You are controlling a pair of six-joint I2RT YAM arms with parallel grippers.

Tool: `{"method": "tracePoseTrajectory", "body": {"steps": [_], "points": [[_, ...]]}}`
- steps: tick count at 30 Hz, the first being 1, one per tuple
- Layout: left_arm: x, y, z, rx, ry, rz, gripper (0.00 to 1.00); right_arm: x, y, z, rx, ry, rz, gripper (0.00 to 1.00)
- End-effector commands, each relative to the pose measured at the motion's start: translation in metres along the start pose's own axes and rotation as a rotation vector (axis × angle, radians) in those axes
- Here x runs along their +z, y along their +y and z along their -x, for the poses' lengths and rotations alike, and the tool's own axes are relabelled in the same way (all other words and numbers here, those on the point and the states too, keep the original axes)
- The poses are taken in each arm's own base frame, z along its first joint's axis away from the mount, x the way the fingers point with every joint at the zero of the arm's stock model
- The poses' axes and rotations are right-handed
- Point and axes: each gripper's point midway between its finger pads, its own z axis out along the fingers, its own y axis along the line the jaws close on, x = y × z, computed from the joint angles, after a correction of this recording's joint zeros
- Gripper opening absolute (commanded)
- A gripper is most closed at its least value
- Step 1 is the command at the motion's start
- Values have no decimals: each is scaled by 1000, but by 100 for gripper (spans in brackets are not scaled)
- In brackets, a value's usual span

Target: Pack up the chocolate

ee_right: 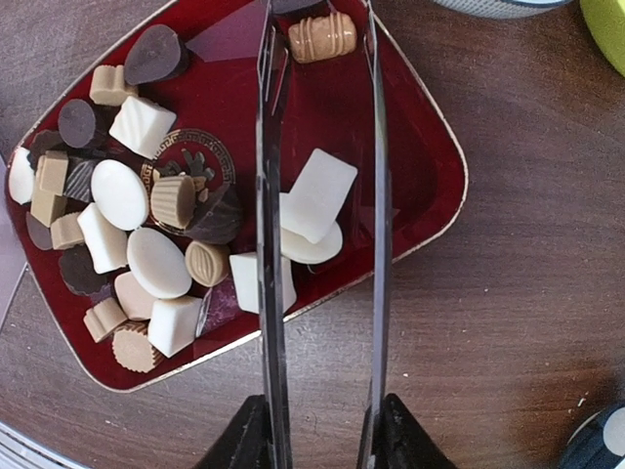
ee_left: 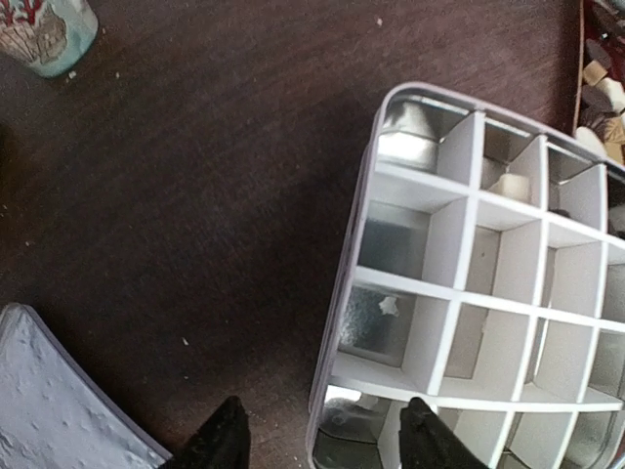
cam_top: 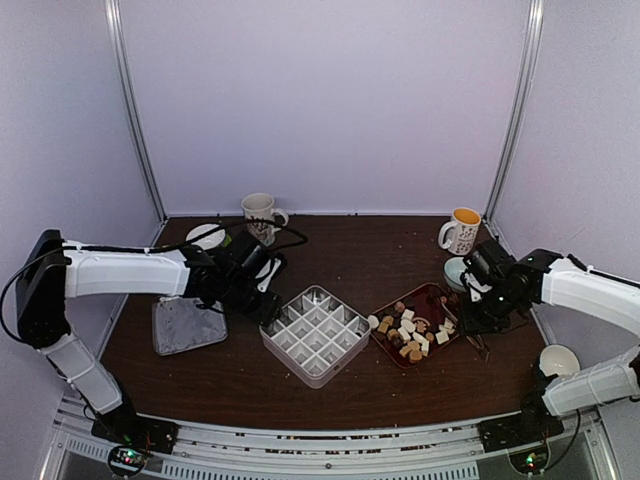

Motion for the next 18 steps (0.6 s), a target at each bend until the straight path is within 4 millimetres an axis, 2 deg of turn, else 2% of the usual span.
{"method": "tracePoseTrajectory", "body": {"steps": [1, 6, 9, 13, 18], "points": [[-28, 3, 25, -11, -116, -6, 59, 1, 3, 13, 6, -21, 3, 38], [-42, 8, 28, -25, -158, -1, 62, 7, 8, 16, -4, -6, 18, 37], [-47, 14, 26, -52, -177, 1, 64, 8, 11, 17, -9, -1, 24, 32], [-53, 29, 24, -90, -184, 18, 64, 0, 13, 21, -6, -21, 41, 27], [-61, 44, 21, -118, -198, 40, 64, -21, 14, 21, -12, -52, 78, 25]]}}
